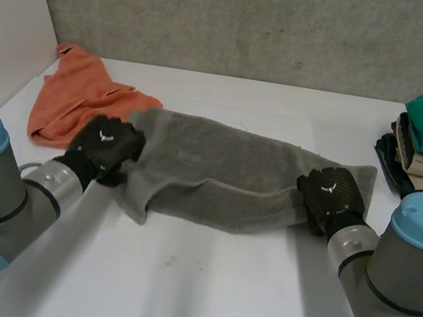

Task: Fold the laundry.

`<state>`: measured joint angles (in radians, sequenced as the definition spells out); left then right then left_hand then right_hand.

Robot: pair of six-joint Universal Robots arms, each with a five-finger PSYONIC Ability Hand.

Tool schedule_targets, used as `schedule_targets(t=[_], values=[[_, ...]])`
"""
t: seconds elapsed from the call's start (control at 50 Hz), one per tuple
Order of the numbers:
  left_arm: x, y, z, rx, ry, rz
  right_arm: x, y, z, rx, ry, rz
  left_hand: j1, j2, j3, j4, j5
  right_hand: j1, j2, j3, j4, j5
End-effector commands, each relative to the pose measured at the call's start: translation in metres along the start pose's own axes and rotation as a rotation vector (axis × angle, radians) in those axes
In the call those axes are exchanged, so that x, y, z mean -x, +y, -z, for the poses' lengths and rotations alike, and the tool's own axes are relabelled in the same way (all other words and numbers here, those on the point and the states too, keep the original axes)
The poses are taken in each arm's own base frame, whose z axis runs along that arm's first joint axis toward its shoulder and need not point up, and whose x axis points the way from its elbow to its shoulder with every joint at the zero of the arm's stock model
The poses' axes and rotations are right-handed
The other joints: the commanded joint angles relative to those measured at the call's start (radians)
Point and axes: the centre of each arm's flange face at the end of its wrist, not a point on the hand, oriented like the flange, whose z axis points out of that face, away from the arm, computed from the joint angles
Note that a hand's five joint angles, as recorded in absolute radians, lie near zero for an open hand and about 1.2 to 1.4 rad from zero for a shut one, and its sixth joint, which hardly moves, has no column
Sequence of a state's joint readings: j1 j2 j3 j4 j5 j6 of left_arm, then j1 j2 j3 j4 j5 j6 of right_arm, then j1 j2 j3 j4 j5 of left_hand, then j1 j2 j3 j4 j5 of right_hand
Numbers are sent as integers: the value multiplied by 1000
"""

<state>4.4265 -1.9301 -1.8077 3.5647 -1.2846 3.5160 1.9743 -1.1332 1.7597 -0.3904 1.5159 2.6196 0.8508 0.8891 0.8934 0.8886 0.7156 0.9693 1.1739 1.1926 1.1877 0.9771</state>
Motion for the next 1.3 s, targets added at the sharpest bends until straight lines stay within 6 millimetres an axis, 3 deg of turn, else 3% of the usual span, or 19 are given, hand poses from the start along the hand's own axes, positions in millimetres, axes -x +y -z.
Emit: schedule_targets(t=[0.02,0.1,0.2,0.32,0.4,0.5,0.68,0.8,1.0,1.1,1.3], values=[[-5,1,16,123,29,-75,-2,0,9,10,-1,-50,-244,-282,-286,-282,-283,427,222,204,209,245],[-3,-7,23,133,-16,-76,-2,1,9,14,-3,-64,-285,-323,-327,-323,-324,427,222,204,209,245],[-26,-27,38,90,-25,-54,-1,2,10,19,-6,-66,-297,-335,-339,-335,-336,427,222,204,209,245],[-47,-38,47,65,-26,10,1,2,11,20,-9,-65,-402,-441,-445,-440,-442,427,222,204,209,245],[-64,-32,47,85,-3,13,1,3,12,26,-7,-67,-411,-450,-454,-449,-451,427,222,204,209,245],[-77,-10,27,131,-31,-5,1,4,14,33,-6,-68,-405,-444,-448,-443,-445,427,222,204,209,245],[-70,17,-3,179,-161,-17,1,2,19,47,-20,-69,-359,-397,-401,-396,-398,427,222,204,209,245],[-49,17,-17,118,-239,4,1,1,22,51,-26,-67,-186,-224,-228,-223,-225,427,222,204,209,245],[-24,3,-13,60,-300,30,2,2,23,54,-29,-65,-203,-241,-245,-241,-242,427,222,204,209,245],[-28,1,-10,65,-286,29,2,3,22,56,-29,-65,-232,-270,-275,-270,-271,427,222,204,209,245],[-65,-5,4,92,-170,13,0,2,21,55,-25,-66,-370,-408,-413,-408,-409,427,222,204,209,245]])
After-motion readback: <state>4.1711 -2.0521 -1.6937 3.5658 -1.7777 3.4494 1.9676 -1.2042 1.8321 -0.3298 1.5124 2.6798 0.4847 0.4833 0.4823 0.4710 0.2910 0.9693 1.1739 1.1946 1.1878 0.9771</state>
